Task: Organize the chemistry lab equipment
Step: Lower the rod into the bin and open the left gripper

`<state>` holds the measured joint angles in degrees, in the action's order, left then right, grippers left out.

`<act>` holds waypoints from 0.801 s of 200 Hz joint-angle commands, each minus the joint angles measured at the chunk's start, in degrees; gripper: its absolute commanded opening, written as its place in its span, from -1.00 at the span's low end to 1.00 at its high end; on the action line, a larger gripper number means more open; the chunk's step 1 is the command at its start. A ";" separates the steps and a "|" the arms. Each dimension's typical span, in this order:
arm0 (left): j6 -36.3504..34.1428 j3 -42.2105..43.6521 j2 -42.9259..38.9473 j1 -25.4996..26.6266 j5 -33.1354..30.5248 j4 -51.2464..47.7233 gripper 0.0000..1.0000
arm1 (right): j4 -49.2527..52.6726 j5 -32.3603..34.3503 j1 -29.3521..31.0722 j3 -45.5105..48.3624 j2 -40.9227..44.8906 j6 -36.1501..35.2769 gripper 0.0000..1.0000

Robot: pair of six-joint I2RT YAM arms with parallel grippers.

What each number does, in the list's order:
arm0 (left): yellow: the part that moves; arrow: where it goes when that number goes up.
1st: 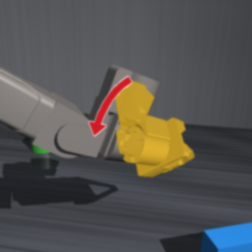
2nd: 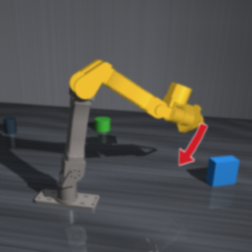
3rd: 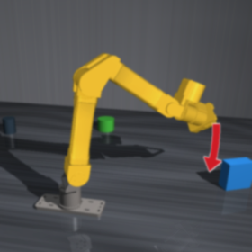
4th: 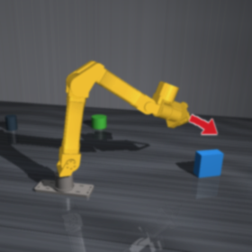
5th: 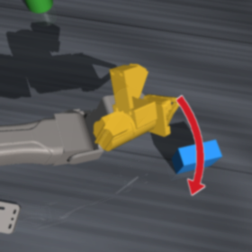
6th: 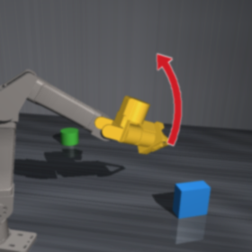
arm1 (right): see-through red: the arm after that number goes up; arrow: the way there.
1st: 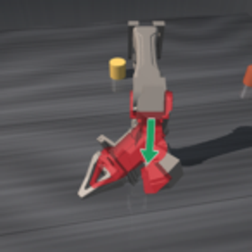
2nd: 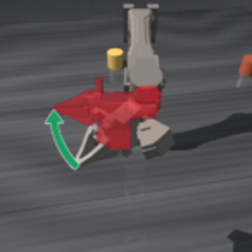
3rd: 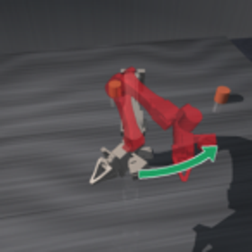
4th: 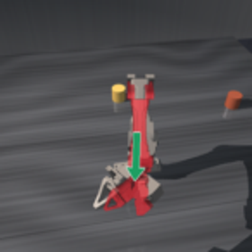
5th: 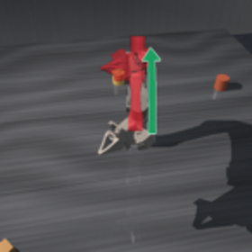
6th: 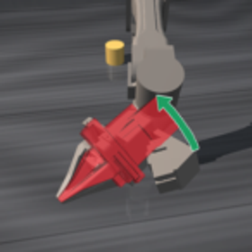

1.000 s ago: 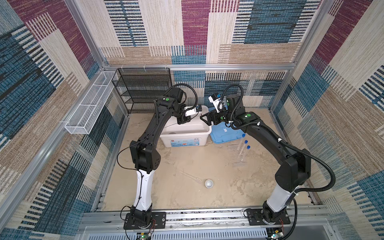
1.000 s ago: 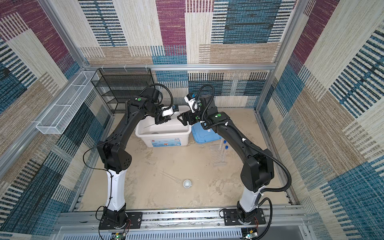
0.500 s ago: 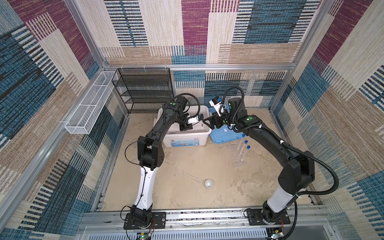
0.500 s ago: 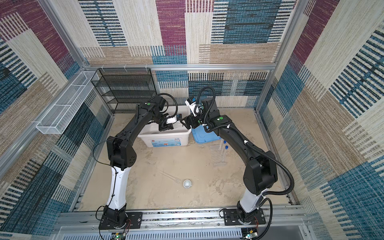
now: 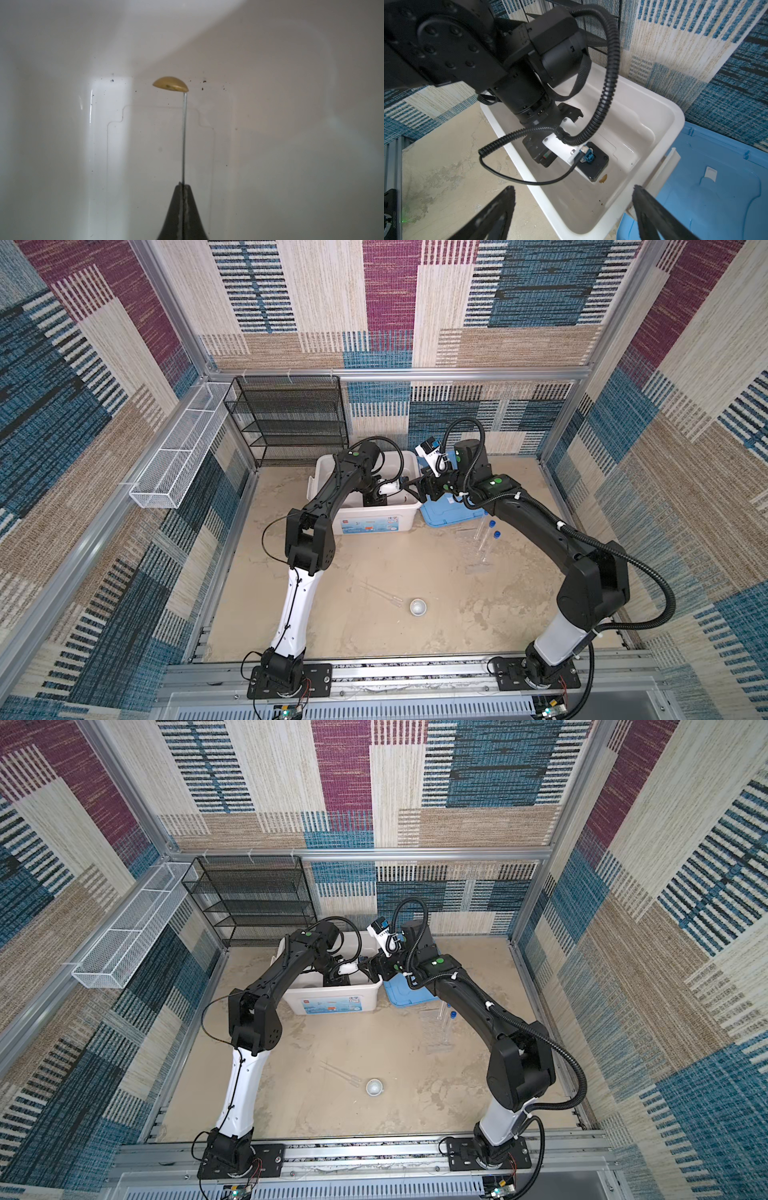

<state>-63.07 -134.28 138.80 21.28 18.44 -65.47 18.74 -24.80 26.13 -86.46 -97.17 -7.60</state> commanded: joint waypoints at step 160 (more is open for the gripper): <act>0.33 0.67 5.54 1.47 -1.29 -0.80 -0.88 | -0.02 8.80 2.90 -2.06 -5.06 -0.81 0.80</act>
<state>-62.92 -133.71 144.11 22.74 17.89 -65.41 19.35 -17.34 28.97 -88.53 -102.30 -8.19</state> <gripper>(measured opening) 0.048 0.899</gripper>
